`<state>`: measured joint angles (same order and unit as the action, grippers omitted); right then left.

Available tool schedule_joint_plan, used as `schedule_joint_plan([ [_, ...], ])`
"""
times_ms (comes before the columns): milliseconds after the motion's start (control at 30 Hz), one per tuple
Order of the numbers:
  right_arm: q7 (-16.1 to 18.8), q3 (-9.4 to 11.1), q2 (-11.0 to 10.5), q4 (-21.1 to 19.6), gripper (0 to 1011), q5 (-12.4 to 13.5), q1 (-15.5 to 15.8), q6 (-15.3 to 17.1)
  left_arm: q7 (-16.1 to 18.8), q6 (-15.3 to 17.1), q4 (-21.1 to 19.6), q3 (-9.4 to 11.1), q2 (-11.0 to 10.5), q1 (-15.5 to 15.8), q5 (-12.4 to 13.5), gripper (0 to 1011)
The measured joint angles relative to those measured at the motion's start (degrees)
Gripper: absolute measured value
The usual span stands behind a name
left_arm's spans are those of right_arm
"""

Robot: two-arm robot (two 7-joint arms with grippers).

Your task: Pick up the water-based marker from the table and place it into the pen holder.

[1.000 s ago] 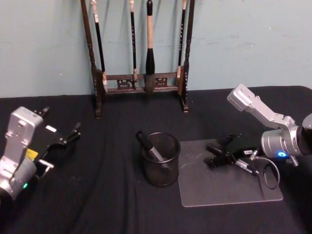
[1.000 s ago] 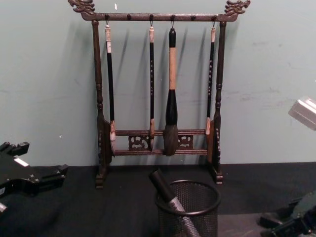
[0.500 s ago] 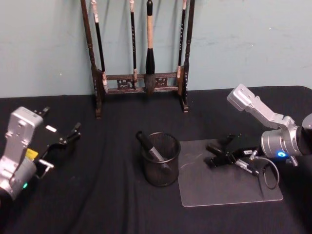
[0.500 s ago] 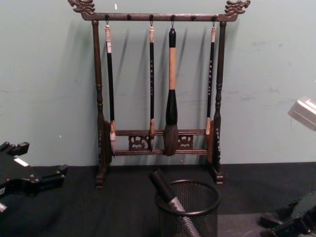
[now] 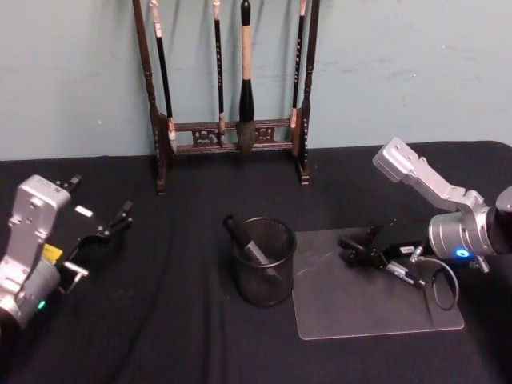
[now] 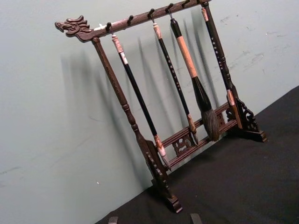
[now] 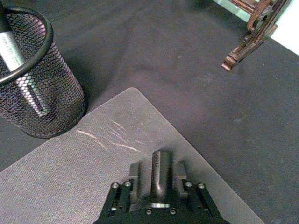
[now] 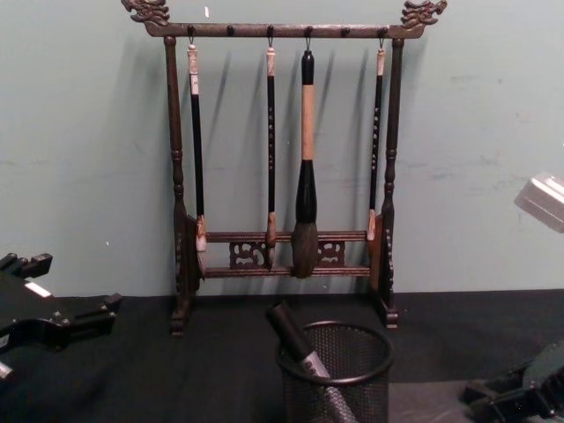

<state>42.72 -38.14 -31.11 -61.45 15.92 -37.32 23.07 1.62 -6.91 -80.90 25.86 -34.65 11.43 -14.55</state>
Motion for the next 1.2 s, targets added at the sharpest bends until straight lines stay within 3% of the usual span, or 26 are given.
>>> schedule_joint_plan([
  [300,0.00,0.00,0.00,-0.02,243,0.01,0.00,0.00,0.00,0.00,0.00,0.00,0.00,0.00,0.00,1001],
  [467,-0.07,0.43,-0.04,-0.59,243,0.33,0.36,-0.26,0.00,0.00,0.00,0.00,0.00,0.00,0.00,1001],
  [667,-1.17,2.37,-0.17,-2.70,243,1.97,1.78,-2.22,0.00,0.00,0.00,0.00,0.00,0.00,0.00,1001],
  [700,-2.01,3.88,-0.10,-4.08,243,3.31,2.85,-4.11,0.00,0.00,0.00,0.00,0.00,0.00,0.00,1001],
  [800,-2.82,5.53,0.17,-5.39,243,4.94,4.03,-6.77,0.00,0.00,0.00,0.00,0.00,0.00,0.00,1001],
  [933,-4.39,8.74,1.45,-8.03,243,8.35,6.75,-13.40,0.00,0.00,0.00,0.00,0.00,0.00,0.00,1001],
  [1033,-4.81,9.92,2.41,-9.04,243,9.84,7.95,-16.34,0.00,0.00,0.00,0.00,0.00,0.00,0.00,1001],
  [1133,-5.17,11.42,4.37,-10.36,243,12.35,9.57,-21.45,0.00,0.00,0.00,0.00,0.00,0.00,0.00,1001],
  [1167,-5.17,11.42,4.37,-10.36,243,12.35,9.57,-21.45,0.00,0.00,0.00,0.00,0.00,0.00,0.00,1001],
  [1200,-5.08,11.85,5.82,-10.77,243,13.59,10.21,-24.26,0.00,0.00,0.00,0.00,0.00,0.00,0.00,1001],
])
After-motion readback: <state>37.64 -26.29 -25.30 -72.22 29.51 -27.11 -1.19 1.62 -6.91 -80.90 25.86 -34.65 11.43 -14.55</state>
